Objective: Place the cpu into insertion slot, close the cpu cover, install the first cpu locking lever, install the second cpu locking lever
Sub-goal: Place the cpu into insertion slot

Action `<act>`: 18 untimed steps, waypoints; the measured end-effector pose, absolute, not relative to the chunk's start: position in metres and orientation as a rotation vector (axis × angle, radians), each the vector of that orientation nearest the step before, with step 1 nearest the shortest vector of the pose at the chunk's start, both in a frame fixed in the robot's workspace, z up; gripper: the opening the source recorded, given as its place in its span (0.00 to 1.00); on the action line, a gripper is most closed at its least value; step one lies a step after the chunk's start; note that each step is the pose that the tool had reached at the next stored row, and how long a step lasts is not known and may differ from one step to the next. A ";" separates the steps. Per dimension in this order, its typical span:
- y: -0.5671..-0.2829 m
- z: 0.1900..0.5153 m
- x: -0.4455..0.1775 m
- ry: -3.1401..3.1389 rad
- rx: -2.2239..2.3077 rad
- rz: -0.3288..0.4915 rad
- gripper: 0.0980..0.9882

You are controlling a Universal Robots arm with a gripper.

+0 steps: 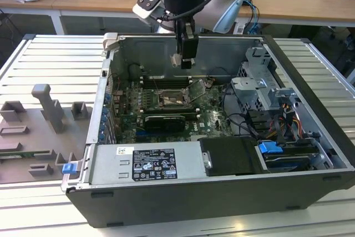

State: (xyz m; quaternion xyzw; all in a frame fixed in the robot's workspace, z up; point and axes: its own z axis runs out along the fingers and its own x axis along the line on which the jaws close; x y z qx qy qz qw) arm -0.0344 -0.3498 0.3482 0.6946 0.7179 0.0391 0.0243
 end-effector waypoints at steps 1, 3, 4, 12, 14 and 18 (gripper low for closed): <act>-0.350 0.348 -0.034 2.210 2.160 0.121 0.50; -0.350 0.347 -0.034 2.162 2.205 0.119 0.50; -0.350 0.347 -0.034 2.147 2.220 0.118 0.50; -0.350 0.345 -0.034 2.026 2.325 0.114 0.50; -0.350 0.345 -0.034 2.001 2.346 0.113 0.50; -0.350 0.342 -0.034 1.907 2.419 0.109 0.50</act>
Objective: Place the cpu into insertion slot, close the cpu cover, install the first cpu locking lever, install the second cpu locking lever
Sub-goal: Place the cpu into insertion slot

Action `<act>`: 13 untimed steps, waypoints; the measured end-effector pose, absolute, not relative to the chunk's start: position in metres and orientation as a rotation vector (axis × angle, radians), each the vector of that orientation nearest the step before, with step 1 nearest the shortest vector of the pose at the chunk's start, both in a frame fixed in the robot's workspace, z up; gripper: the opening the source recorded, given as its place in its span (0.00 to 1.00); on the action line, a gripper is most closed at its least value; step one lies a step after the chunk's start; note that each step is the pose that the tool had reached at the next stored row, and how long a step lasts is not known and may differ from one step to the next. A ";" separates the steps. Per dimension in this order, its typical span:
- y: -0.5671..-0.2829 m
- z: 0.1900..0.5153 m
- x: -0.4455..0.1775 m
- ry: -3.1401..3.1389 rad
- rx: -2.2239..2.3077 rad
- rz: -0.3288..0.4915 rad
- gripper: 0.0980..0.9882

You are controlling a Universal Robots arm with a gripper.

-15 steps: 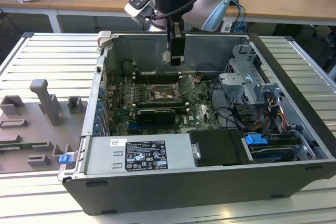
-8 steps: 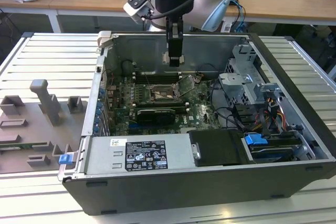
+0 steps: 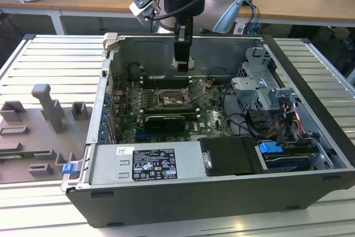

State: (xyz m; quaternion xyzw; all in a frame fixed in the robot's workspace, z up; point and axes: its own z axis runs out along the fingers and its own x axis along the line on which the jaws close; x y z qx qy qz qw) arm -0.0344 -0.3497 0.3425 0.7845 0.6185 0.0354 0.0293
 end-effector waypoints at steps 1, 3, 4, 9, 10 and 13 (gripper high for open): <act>-0.350 0.341 -0.034 1.899 2.426 0.109 0.50; -0.350 0.339 -0.035 1.900 2.425 0.109 0.50; -0.350 0.338 -0.035 1.914 2.415 0.110 0.50; -0.350 0.330 -0.035 2.075 2.284 0.116 0.50; -0.350 0.329 -0.035 2.093 2.268 0.117 0.50; -0.350 0.325 -0.036 2.104 2.260 0.119 0.50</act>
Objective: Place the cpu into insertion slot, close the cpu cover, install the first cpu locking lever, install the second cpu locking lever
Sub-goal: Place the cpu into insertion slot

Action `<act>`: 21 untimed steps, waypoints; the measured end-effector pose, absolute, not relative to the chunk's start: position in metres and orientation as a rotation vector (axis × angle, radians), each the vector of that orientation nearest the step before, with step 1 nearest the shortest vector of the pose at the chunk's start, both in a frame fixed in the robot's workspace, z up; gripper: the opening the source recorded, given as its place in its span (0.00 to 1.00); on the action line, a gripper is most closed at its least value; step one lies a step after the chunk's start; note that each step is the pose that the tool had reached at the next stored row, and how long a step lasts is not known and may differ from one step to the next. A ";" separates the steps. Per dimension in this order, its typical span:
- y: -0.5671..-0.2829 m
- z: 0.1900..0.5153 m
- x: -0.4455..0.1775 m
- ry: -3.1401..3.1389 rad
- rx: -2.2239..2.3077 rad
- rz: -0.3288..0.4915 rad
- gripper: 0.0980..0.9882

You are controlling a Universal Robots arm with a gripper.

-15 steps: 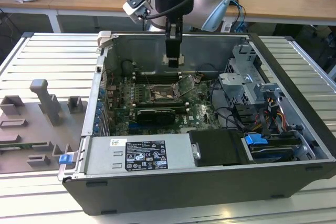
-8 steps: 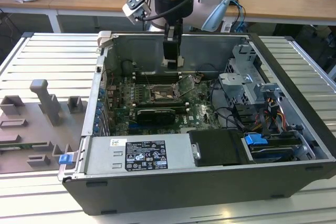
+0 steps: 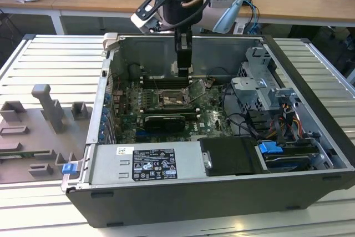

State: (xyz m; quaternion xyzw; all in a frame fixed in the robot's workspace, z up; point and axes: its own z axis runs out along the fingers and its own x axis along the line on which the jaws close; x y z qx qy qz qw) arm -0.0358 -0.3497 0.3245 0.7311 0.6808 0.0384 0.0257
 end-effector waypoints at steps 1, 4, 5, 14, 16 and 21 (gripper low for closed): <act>-0.350 0.323 -0.036 2.104 2.260 0.118 0.50; -0.350 0.319 -0.036 2.104 2.260 0.118 0.50; -0.350 0.318 -0.036 2.104 2.260 0.118 0.50; -0.350 0.313 -0.038 2.102 2.254 0.125 0.50; -0.350 0.313 -0.038 2.102 2.254 0.125 0.50; -0.350 0.310 -0.038 2.102 2.253 0.125 0.50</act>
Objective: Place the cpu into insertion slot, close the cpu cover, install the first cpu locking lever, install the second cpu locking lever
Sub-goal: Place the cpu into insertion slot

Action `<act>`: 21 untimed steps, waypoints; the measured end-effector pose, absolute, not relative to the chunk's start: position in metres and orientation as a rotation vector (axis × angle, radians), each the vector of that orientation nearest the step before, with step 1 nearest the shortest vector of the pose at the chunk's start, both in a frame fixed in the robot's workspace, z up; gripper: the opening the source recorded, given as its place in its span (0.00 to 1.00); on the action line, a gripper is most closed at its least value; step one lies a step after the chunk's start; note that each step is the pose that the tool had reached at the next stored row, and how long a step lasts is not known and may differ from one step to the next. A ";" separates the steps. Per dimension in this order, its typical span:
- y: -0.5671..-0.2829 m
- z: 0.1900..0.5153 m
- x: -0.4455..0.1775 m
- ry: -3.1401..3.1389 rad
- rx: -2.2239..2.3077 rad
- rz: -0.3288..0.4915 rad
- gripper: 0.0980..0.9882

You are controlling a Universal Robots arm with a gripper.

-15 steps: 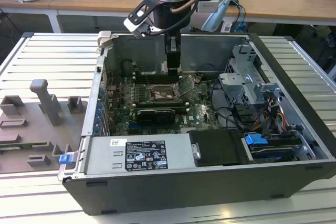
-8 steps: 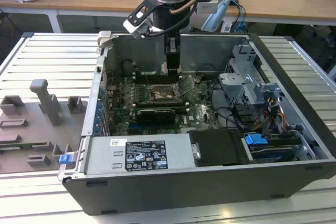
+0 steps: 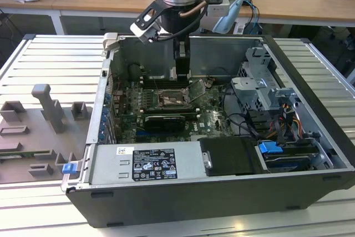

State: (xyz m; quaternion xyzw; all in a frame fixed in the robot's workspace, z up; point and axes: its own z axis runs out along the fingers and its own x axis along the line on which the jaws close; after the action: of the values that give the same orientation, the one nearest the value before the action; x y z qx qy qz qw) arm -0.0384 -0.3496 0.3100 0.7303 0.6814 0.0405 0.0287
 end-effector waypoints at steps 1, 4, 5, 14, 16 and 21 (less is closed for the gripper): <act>-0.350 0.309 -0.039 2.103 2.253 0.125 0.50; -0.349 0.303 -0.039 2.124 2.234 0.126 0.50; -0.349 0.301 -0.040 2.135 2.224 0.126 0.50; -0.345 0.281 -0.041 2.184 2.178 0.128 0.50; -0.345 0.277 -0.041 2.186 2.176 0.128 0.50; -0.345 0.270 -0.041 2.186 2.176 0.129 0.50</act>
State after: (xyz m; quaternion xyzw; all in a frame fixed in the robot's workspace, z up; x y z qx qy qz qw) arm -0.0410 -0.3449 0.2702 0.7046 0.7078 0.0417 0.0275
